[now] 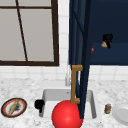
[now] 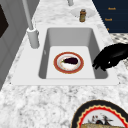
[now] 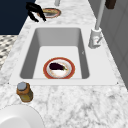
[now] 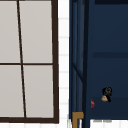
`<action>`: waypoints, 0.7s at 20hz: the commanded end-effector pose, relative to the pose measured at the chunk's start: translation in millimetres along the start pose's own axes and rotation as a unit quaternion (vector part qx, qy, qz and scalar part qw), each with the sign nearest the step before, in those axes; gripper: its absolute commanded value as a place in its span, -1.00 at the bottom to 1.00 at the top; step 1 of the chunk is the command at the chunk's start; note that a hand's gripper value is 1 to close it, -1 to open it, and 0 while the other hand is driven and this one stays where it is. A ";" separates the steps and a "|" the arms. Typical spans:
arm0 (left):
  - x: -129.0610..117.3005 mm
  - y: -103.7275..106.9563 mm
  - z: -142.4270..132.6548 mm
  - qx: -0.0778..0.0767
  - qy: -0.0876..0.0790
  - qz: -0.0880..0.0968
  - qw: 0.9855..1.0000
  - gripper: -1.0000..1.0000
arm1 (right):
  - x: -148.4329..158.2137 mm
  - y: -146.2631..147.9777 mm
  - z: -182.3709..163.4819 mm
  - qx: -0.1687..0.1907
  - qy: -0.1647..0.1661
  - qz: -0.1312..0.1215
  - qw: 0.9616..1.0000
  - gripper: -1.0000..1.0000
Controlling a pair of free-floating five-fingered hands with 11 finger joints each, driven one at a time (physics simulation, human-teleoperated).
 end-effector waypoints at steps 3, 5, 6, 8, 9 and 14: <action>0.0 0.0 0.0 0.000 0.000 0.000 1.000 0.00 | -26.1 -9.0 38.5 -0.002 -0.015 -0.025 1.000 1.00; 0.0 0.0 0.0 0.000 0.000 0.000 1.000 0.00 | -33.6 -9.8 52.2 -0.003 -0.017 -0.027 0.999 1.00; 0.0 0.0 0.0 0.000 0.000 0.000 1.000 0.00 | -36.8 -9.9 57.9 -0.004 -0.021 -0.028 0.999 1.00; 0.0 0.0 0.0 0.000 0.000 0.000 1.000 0.00 | -40.3 -7.9 71.1 -0.001 -0.030 -0.028 0.999 1.00; 0.0 0.0 0.0 0.000 0.000 0.000 1.000 0.00 | -42.6 -7.7 76.5 0.000 -0.032 -0.030 0.999 1.00; 0.0 0.0 0.0 0.000 0.000 0.000 1.000 0.00 | -56.0 -5.2 108.0 0.001 -0.036 -0.037 0.999 1.00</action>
